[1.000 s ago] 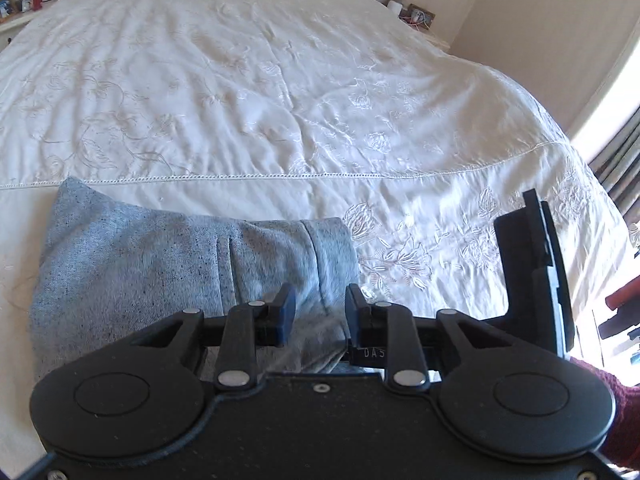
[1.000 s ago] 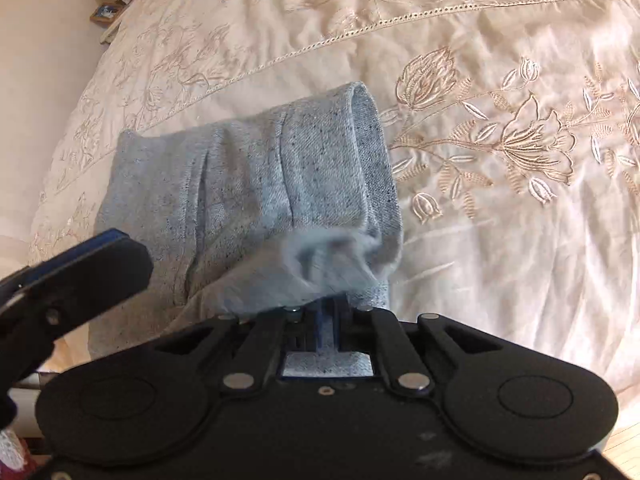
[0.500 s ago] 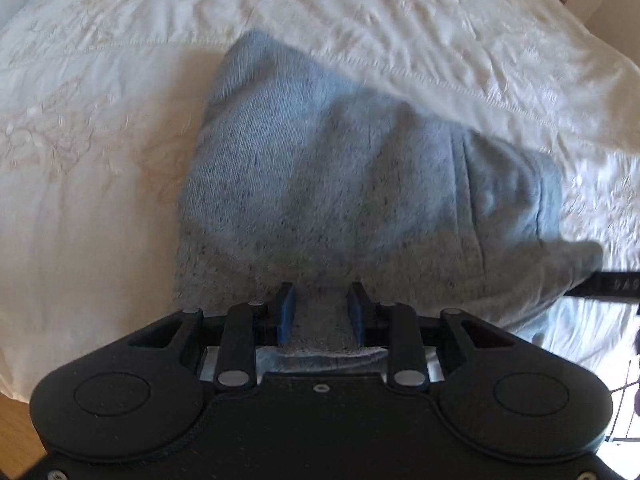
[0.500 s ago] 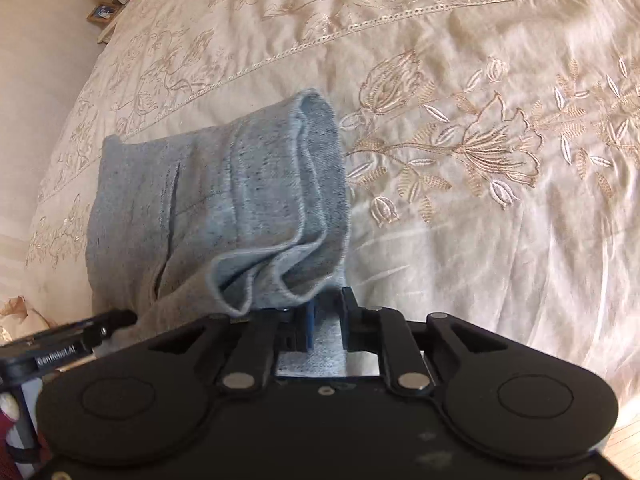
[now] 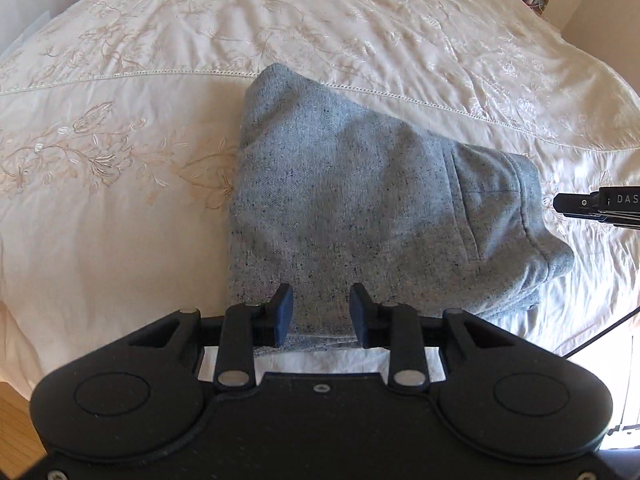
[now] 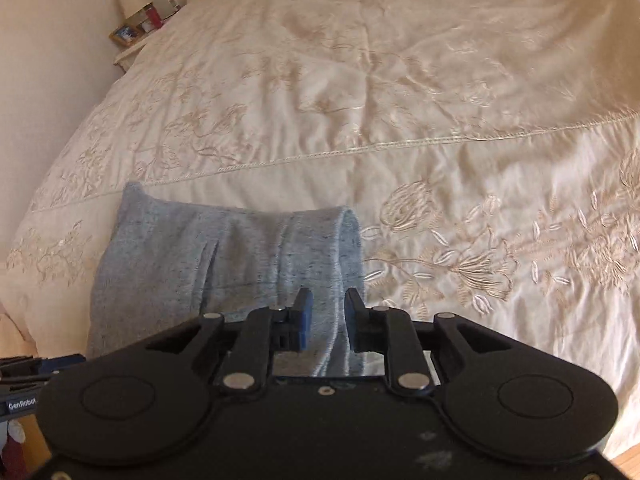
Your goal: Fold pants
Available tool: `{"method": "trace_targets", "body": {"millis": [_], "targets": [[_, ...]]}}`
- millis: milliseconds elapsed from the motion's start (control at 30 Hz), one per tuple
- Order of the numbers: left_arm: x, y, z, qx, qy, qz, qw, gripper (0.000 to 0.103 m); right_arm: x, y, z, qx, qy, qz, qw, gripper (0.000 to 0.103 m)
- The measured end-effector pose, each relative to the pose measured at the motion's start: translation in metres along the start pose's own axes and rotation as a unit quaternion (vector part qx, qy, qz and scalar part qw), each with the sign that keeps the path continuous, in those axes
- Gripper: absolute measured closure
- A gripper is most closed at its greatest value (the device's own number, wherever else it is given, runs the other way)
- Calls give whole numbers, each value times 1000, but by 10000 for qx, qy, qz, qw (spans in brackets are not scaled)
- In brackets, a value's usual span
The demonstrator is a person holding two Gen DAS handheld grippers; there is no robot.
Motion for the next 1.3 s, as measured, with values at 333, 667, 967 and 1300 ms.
{"method": "trace_targets", "body": {"millis": [333, 667, 967, 1300], "targets": [[26, 18, -33, -510, 885, 39, 9948, 65, 32, 7, -36, -261, 750, -154, 9967, 80], [-26, -2, 79, -272, -617, -221, 9975, 61, 25, 11, 30, -316, 107, -76, 9994, 80], [83, 26, 125, -486, 370, 390, 9974, 58, 75, 6, 45, -231, 589, -321, 9975, 73], [61, 24, 102, -500, 94, 311, 9982, 57, 69, -14, 27, 230, 552, -101, 9982, 59]]}}
Point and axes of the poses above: each gripper's, at about its wrist camera, not at the fingertips, and x roughly the way its jaws point, y to its left, z to its top, the point moved 7 cm from there along x, roughly the way its jaws point, and after that the axes turned 10 degrees about y, right-handed, at the moved point
